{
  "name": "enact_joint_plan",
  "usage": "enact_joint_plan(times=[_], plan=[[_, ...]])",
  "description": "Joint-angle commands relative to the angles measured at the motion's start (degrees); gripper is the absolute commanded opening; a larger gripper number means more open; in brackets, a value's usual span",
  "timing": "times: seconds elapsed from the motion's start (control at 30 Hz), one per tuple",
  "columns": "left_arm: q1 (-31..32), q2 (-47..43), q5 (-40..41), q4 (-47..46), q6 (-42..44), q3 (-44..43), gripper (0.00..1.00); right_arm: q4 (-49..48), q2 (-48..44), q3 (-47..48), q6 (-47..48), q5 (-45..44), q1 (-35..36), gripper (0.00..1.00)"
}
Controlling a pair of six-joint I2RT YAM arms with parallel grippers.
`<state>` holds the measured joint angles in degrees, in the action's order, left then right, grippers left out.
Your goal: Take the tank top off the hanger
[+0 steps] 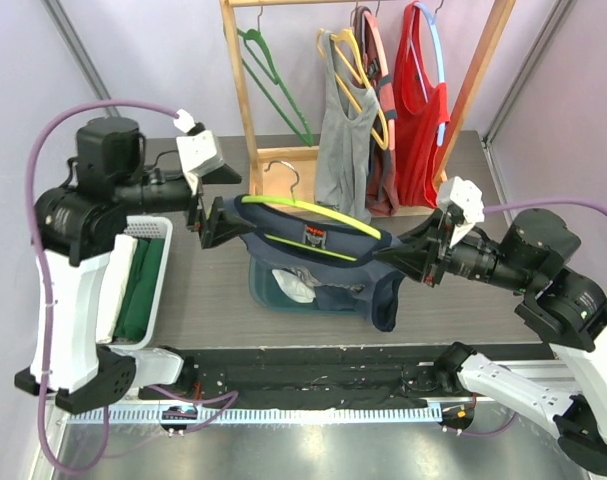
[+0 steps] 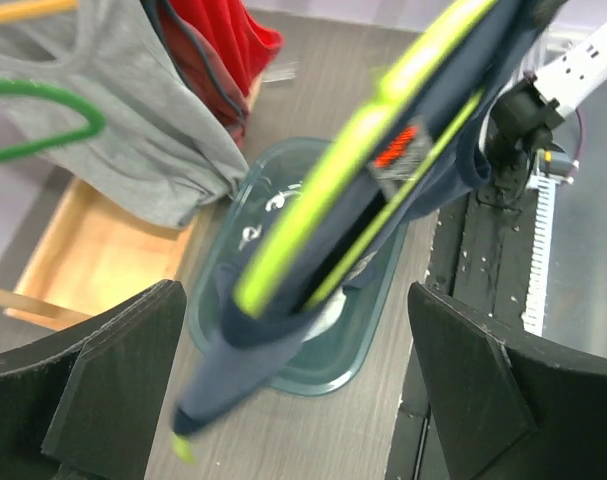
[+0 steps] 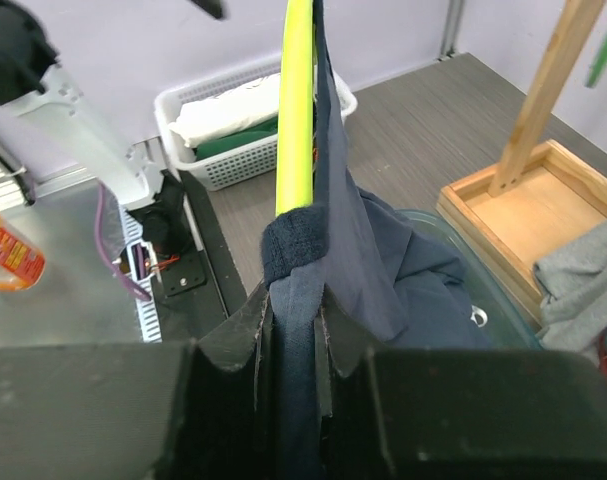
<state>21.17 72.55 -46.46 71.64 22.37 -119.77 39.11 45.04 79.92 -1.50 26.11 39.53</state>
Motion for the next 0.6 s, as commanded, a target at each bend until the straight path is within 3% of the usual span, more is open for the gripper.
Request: enact_joint_plan(times=[0.0, 0.23, 0.43, 0.53, 0.57], plan=[[-0.69, 1.45, -4.95, 2.54, 6.01, 0.76, 0.98, -5.19, -2.49, -0.29, 2.45, 4.65, 0.2, 0.01], [-1.22, 2.33, -8.02, 3.77, 7.86, 1.73, 0.95, -4.75, -2.5, -0.38, 3.87, 5.53, 0.02, 0.01], [-1.22, 3.73, -14.18, 12.28, 13.74, 0.85, 0.77, -5.27, -1.1, -0.03, 5.27, 5.18, 0.02, 0.01], [-1.22, 6.8, -15.42, 22.91, 21.99, -1.34, 0.69, -5.63, -0.65, 0.41, 6.15, 5.01, 0.11, 0.01], [-1.13, 7.42, -14.9, 23.63, 21.06, -1.7, 0.66, -5.63, -0.48, 0.5, 6.76, 4.74, 0.02, 0.01]])
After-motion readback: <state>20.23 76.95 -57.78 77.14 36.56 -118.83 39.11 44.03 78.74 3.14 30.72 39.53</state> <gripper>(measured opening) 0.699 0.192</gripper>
